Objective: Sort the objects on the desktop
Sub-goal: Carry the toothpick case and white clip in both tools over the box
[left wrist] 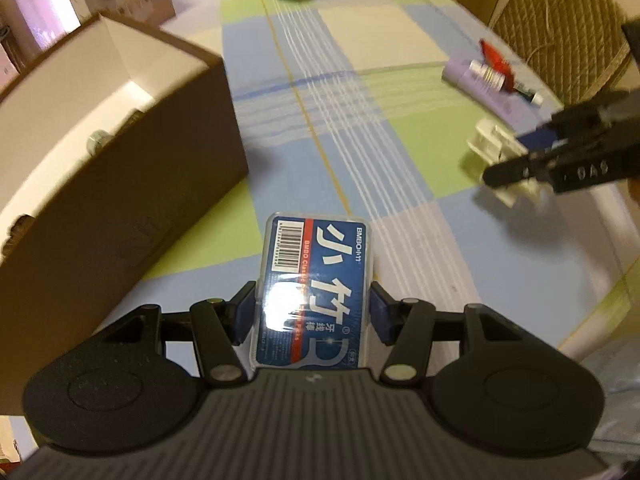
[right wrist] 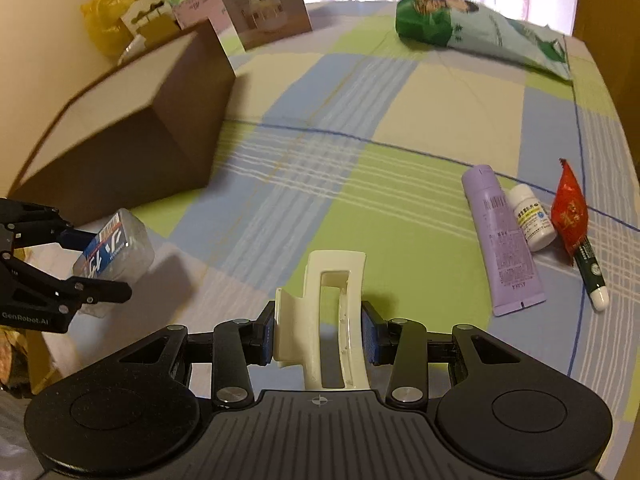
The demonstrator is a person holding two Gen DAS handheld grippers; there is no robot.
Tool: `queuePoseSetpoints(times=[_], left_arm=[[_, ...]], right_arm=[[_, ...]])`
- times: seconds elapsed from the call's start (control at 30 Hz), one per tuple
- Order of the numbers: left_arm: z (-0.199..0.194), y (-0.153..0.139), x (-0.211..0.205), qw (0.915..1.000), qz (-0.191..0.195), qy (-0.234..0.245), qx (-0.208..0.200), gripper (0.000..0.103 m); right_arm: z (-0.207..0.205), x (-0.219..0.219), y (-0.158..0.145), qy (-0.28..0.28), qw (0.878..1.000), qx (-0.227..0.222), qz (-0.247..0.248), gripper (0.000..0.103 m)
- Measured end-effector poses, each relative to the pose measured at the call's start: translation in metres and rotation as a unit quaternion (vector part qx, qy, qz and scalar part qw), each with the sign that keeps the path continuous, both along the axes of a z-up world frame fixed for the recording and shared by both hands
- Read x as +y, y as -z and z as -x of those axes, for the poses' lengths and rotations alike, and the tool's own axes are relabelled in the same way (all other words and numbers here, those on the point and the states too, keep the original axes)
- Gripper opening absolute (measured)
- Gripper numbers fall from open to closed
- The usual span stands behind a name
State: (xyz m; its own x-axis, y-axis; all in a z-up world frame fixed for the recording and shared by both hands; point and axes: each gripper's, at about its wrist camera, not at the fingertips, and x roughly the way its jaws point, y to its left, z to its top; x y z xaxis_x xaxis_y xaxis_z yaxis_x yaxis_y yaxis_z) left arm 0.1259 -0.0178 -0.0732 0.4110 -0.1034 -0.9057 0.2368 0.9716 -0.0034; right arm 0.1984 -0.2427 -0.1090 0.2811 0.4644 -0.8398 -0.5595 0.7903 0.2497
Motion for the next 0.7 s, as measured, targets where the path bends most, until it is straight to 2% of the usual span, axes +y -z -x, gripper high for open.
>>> queuePoseSetpoints(times=[0.33,0.7], left_arm=[[0.020,-0.059,0.048,0.9966,-0.005,-0.048,-0.067,0.052],[0.034,-0.104,0.145,0.9843,-0.025,-0.129,-0.118,0.053]], right_arm=[[0.022,0.049,-0.049,-0.026,0.999,-0.016,-0.022,0.044],[0.014,0.138,-0.080,-0.085,0.993,-0.040,-0.073,0.044]])
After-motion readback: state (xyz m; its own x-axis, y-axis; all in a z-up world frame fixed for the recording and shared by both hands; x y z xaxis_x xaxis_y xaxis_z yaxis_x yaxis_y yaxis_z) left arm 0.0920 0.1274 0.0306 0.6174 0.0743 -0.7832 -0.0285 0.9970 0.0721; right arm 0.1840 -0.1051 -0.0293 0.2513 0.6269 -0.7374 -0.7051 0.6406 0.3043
